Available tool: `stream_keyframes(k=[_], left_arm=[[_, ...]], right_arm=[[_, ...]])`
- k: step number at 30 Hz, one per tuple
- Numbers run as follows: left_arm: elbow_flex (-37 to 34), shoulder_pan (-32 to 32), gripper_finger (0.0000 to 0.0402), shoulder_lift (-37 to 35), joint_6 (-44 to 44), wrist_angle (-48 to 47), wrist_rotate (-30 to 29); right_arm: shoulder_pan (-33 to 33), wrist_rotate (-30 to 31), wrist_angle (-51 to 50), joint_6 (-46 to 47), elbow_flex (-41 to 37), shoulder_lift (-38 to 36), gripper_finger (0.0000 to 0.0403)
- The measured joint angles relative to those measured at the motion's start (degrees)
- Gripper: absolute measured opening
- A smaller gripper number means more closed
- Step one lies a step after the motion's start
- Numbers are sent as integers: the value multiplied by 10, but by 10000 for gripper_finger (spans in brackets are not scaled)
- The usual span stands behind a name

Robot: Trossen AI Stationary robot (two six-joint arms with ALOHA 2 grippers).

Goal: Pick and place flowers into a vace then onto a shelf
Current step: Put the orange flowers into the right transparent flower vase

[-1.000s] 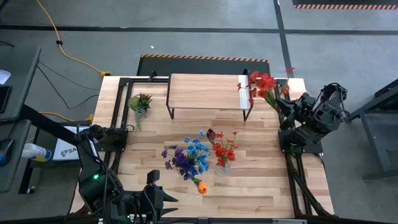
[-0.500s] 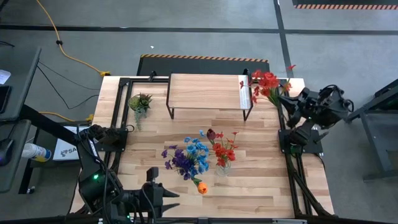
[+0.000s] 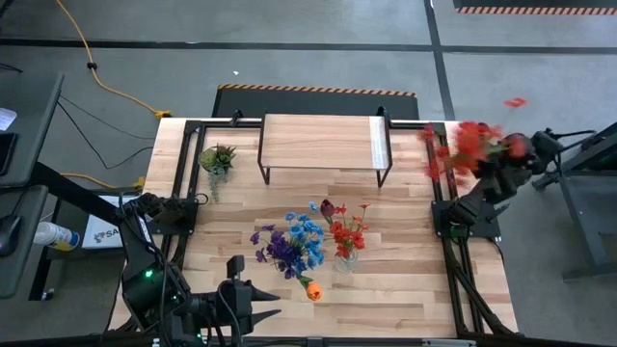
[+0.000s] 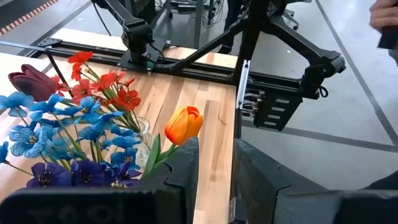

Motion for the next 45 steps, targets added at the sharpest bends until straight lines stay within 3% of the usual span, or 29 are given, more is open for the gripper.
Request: stream_keyframes(k=[6, 14, 19, 29, 36, 45], left_arm=[[0, 0, 134, 0, 0, 0, 0], [0, 0, 134, 0, 0, 0, 1], [0, 0, 134, 0, 0, 0, 3], [0, 0, 134, 0, 0, 0, 11], [0, 0, 134, 0, 0, 0, 26], [0, 0, 134, 0, 7, 0, 27]], right_arm=[[-27, -168, 191, -49, -67, 22, 0], [-46, -245, 509, -15, -225, 82, 0], [-48, -252, 627, 20, -246, 177, 0], [-47, -190, 592, 131, -130, 350, 0], [-39, -183, 569, 173, -109, 379, 0], [32, -74, 590, 173, -113, 422, 0]])
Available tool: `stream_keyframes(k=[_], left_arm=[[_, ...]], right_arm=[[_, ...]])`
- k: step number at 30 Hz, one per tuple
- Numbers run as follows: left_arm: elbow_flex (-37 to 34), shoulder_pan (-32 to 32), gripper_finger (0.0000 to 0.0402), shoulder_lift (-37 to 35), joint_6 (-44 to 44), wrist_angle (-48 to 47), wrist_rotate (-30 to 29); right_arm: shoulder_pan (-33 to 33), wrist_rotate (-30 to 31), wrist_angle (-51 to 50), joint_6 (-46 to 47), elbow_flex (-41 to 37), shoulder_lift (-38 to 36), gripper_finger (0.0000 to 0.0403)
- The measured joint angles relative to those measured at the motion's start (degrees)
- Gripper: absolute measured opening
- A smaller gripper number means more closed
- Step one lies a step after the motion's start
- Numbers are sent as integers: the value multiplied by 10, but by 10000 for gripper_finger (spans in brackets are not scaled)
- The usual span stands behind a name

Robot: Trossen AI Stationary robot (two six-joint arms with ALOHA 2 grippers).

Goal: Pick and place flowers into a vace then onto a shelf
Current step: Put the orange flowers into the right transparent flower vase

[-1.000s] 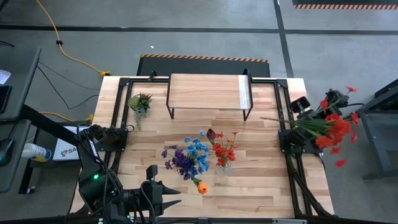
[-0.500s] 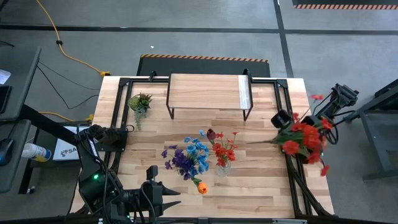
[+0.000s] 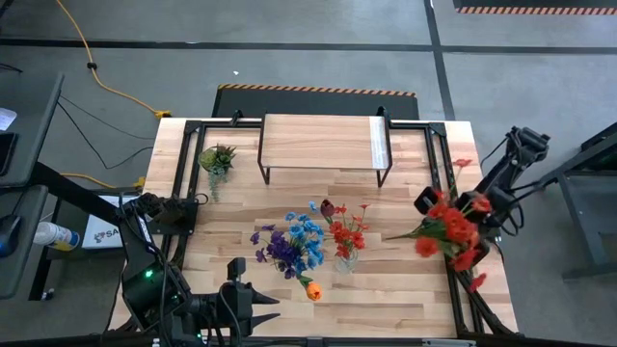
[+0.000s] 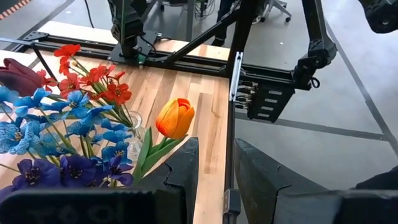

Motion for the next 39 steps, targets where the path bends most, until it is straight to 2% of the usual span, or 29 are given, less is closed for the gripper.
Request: stream_keyframes(k=[5, 13, 19, 22, 31, 39], left_arm=[[0, 0, 134, 0, 7, -5, 0], [0, 0, 134, 0, 8, -5, 0], [0, 0, 134, 0, 8, -5, 0], [0, 0, 134, 0, 8, -5, 5], [0, 0, 134, 0, 8, -6, 71], [0, 0, 134, 0, 8, -6, 83]], right_arm=[[12, 32, 44, 21, 0, 60, 0], [-6, 33, 200, 26, 0, 187, 0], [-25, 62, 217, 66, 9, 254, 0], [-35, 62, 216, 57, 30, 283, 0], [-50, 63, 218, 77, 50, 317, 0], [-51, 76, 217, 71, 50, 328, 0]])
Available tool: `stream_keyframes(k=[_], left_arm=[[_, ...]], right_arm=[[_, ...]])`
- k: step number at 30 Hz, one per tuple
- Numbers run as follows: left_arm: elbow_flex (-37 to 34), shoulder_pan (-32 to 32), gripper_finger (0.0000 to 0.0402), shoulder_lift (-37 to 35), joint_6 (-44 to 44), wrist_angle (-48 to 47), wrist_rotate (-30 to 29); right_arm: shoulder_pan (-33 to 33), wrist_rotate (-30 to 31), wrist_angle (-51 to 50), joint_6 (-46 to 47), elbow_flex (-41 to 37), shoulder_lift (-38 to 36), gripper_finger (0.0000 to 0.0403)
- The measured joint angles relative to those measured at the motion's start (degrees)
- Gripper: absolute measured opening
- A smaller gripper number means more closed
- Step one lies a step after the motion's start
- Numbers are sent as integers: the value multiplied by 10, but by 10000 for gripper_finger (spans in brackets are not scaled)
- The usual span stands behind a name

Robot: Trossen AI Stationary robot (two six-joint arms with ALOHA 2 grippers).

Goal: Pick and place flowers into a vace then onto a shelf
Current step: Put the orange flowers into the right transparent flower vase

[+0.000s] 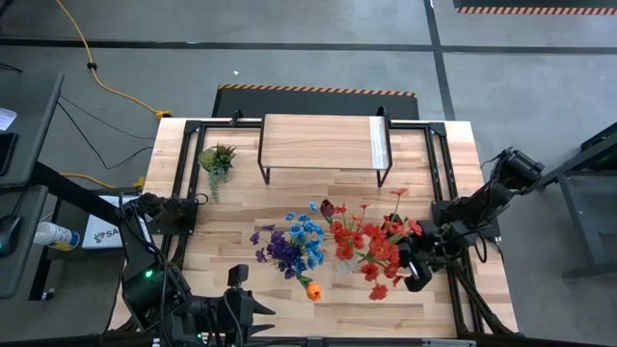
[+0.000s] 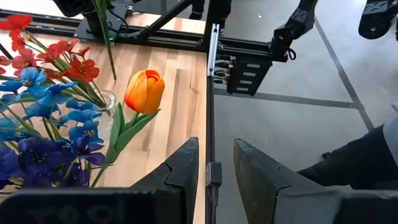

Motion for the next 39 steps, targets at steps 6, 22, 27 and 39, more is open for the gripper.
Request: stream_keyframes(k=[6, 22, 27, 39], left_arm=[[0, 0, 134, 0, 0, 0, 0], [0, 0, 134, 0, 0, 0, 0], [0, 0, 134, 0, 0, 0, 0], [0, 0, 134, 0, 0, 0, 3]], right_arm=[[0, 8, -4, -2, 0, 0, 0], [-19, 21, 0, 4, 0, 54, 0], [-19, 22, 0, -8, 0, 54, 0], [-46, -17, 0, -15, 0, 54, 0]])
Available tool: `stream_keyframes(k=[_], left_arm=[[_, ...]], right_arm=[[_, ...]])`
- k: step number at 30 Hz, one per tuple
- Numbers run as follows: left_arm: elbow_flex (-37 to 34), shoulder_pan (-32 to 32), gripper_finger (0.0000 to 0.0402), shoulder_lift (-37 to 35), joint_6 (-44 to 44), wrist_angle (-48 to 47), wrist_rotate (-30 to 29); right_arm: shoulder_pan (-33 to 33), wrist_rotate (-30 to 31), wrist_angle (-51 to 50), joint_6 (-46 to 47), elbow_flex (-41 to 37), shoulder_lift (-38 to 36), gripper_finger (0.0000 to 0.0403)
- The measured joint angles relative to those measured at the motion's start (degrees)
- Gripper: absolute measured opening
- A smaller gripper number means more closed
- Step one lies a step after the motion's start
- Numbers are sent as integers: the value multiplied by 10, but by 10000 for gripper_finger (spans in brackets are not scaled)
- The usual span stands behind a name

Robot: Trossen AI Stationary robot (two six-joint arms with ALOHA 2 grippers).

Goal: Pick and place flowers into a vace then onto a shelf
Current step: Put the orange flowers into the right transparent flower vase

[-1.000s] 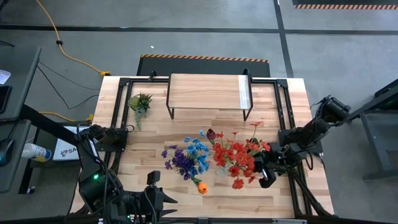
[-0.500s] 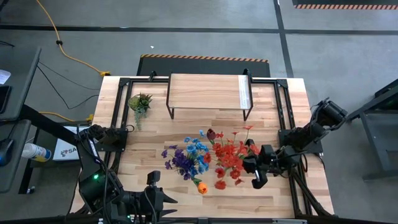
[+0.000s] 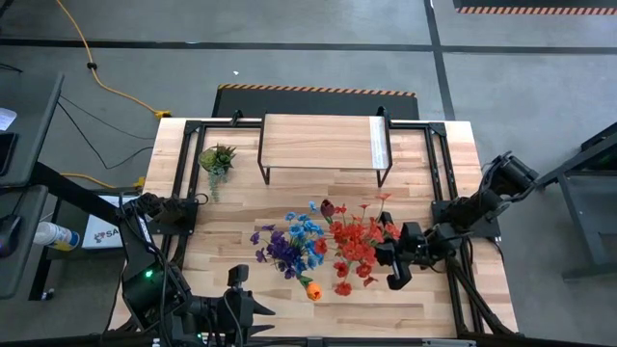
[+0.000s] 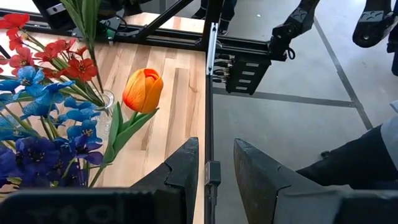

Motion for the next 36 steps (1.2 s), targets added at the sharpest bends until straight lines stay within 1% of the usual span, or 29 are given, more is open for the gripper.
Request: stream_keyframes(k=[9, 17, 20, 26, 36], left_arm=[[0, 0, 134, 0, 0, 0, 1], [0, 0, 134, 0, 0, 0, 1], [0, 0, 134, 0, 0, 0, 1], [0, 0, 134, 0, 0, 0, 1], [0, 0, 134, 0, 0, 0, 1]], right_arm=[[-9, 2, 0, 14, -24, 0, 0], [-10, 8, 0, 15, -31, 2, 0], [-10, 10, 0, 20, -31, 15, 0], [-18, 10, 0, 61, -31, 46, 0], [-16, 25, 1, 73, -31, 51, 0]])
